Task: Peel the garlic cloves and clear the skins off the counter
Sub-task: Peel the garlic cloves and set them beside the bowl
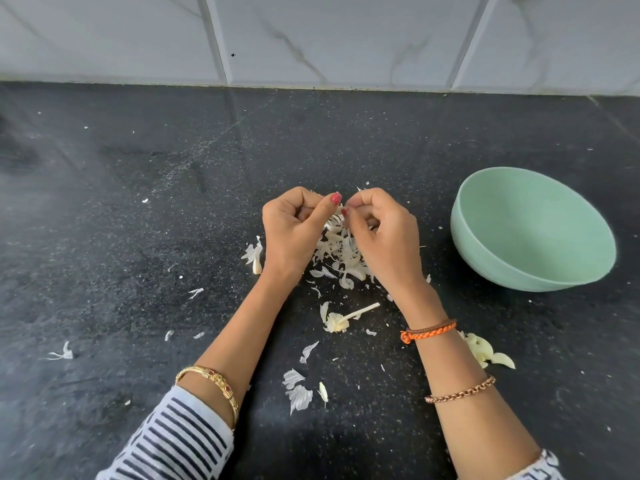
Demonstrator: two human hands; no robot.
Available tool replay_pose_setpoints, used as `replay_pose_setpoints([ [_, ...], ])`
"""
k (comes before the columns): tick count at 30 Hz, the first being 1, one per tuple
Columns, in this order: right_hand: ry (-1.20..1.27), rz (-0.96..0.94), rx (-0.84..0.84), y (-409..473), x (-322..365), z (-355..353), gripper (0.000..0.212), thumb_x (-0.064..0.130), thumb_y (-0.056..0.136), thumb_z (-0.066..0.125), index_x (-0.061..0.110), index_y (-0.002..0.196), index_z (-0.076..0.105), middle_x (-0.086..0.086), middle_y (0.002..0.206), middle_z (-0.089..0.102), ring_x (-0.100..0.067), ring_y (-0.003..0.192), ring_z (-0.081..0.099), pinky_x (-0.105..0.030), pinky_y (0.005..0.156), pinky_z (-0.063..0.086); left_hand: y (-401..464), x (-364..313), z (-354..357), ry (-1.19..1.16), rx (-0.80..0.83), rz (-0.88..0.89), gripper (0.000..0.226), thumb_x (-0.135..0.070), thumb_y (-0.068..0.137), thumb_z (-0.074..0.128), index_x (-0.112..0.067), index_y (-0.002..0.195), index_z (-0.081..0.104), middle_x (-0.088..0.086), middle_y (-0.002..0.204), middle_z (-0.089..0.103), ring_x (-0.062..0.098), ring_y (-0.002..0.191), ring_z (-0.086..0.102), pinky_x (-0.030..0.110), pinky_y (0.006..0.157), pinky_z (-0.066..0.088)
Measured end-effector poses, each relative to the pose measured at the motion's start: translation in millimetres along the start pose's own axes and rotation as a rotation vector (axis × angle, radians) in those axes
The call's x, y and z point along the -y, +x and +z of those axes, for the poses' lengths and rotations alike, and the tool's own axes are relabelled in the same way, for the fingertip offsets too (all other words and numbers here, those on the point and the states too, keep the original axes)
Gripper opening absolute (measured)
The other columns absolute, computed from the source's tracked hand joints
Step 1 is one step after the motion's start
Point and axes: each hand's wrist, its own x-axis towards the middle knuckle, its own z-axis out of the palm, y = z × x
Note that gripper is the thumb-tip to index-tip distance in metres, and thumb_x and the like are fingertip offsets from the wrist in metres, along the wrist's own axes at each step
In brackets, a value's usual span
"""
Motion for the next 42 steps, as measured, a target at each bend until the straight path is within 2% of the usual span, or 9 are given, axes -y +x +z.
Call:
replay_pose_setpoints([
  [3, -0.086, -0.025, 0.073, 0, 0, -1, 0.007, 0.016, 0.093, 0.054, 0.011, 0.095, 0.058, 0.007, 0.071, 0.066, -0.011, 0.055, 0.058, -0.035, 0.055, 0.048, 0, 2, -1, 0.036, 0.022, 0.029, 0.025, -0.013, 0.080, 0.069, -0.015, 0.057, 0.058, 0.006, 0.051, 0.042, 0.007, 0.048, 0.032, 0.025, 0.053, 0.038],
  [7, -0.228, -0.082, 0.112, -3, 3, 0, 0.012, 0.019, 0.096, 0.049, 0.009, 0.102, 0.051, 0.004, 0.074, 0.067, -0.017, 0.059, 0.060, -0.035, 0.052, 0.047, 1, 4, -2, 0.092, 0.025, 0.059, 0.026, -0.014, 0.080, 0.068, -0.017, 0.058, 0.056, -0.015, 0.048, 0.037, 0.001, 0.046, 0.030, 0.018, 0.049, 0.033],
  [13, -0.327, -0.013, 0.183, -3, 8, -1, 0.018, 0.023, 0.098, 0.044, 0.010, 0.106, 0.053, 0.002, 0.067, 0.061, -0.018, 0.061, 0.056, -0.031, 0.053, 0.034, -2, 6, -1, 0.223, 0.011, 0.167, 0.025, -0.019, 0.079, 0.067, -0.010, 0.059, 0.056, -0.015, 0.044, 0.037, 0.002, 0.045, 0.032, 0.014, 0.049, 0.032],
  [15, -0.177, 0.067, 0.216, -2, 11, 1, 0.015, 0.020, 0.097, 0.045, 0.010, 0.101, 0.056, 0.008, 0.056, 0.051, -0.013, 0.051, 0.046, -0.031, 0.052, 0.032, -1, 7, -2, 0.235, -0.021, 0.182, 0.028, -0.017, 0.080, 0.068, 0.002, 0.061, 0.058, -0.014, 0.047, 0.035, 0.002, 0.044, 0.032, 0.012, 0.049, 0.031],
  [18, 0.189, 0.197, 0.237, -2, 20, -2, 0.015, 0.013, 0.095, 0.047, 0.006, 0.088, 0.058, -0.001, 0.053, 0.051, -0.016, 0.049, 0.045, -0.035, 0.051, 0.041, 1, 6, -3, 0.205, -0.059, 0.167, 0.025, -0.015, 0.080, 0.068, -0.006, 0.059, 0.057, -0.010, 0.048, 0.031, 0.003, 0.045, 0.029, 0.018, 0.047, 0.032],
  [22, 0.434, 0.288, 0.193, 0, 25, -10, 0.014, 0.010, 0.093, 0.053, 0.010, 0.082, 0.062, 0.004, 0.053, 0.053, -0.003, 0.051, 0.050, -0.013, 0.052, 0.041, 2, 2, -2, 0.050, -0.086, 0.064, 0.028, -0.013, 0.080, 0.069, -0.018, 0.056, 0.055, -0.015, 0.045, 0.035, 0.003, 0.046, 0.031, 0.027, 0.049, 0.036],
  [28, 0.504, 0.396, 0.095, 0, 24, -12, 0.018, 0.023, 0.093, 0.054, 0.011, 0.096, 0.068, 0.004, 0.080, 0.068, 0.007, 0.069, 0.062, -0.005, 0.060, 0.043, 4, -1, -2, -0.146, -0.109, -0.054, 0.028, -0.006, 0.084, 0.065, -0.021, 0.059, 0.064, -0.011, 0.052, 0.051, 0.000, 0.048, 0.038, 0.013, 0.052, 0.037],
  [35, 0.574, 0.466, 0.106, 0, 25, -14, 0.011, 0.006, 0.086, 0.062, 0.006, 0.093, 0.070, 0.002, 0.073, 0.068, 0.006, 0.060, 0.060, -0.007, 0.056, 0.042, -1, -6, 4, -0.172, -0.012, -0.158, 0.022, -0.004, 0.087, 0.058, -0.007, 0.066, 0.059, -0.013, 0.053, 0.061, -0.003, 0.048, 0.045, 0.011, 0.048, 0.036],
  [42, 0.642, 0.537, 0.074, -1, 29, -13, 0.013, -0.001, 0.082, 0.064, 0.005, 0.091, 0.071, 0.003, 0.068, 0.068, 0.003, 0.056, 0.059, -0.011, 0.055, 0.044, -1, -6, 2, -0.163, 0.010, -0.254, 0.031, -0.010, 0.089, 0.058, -0.010, 0.059, 0.055, -0.012, 0.048, 0.046, 0.001, 0.048, 0.036, 0.015, 0.046, 0.033],
])
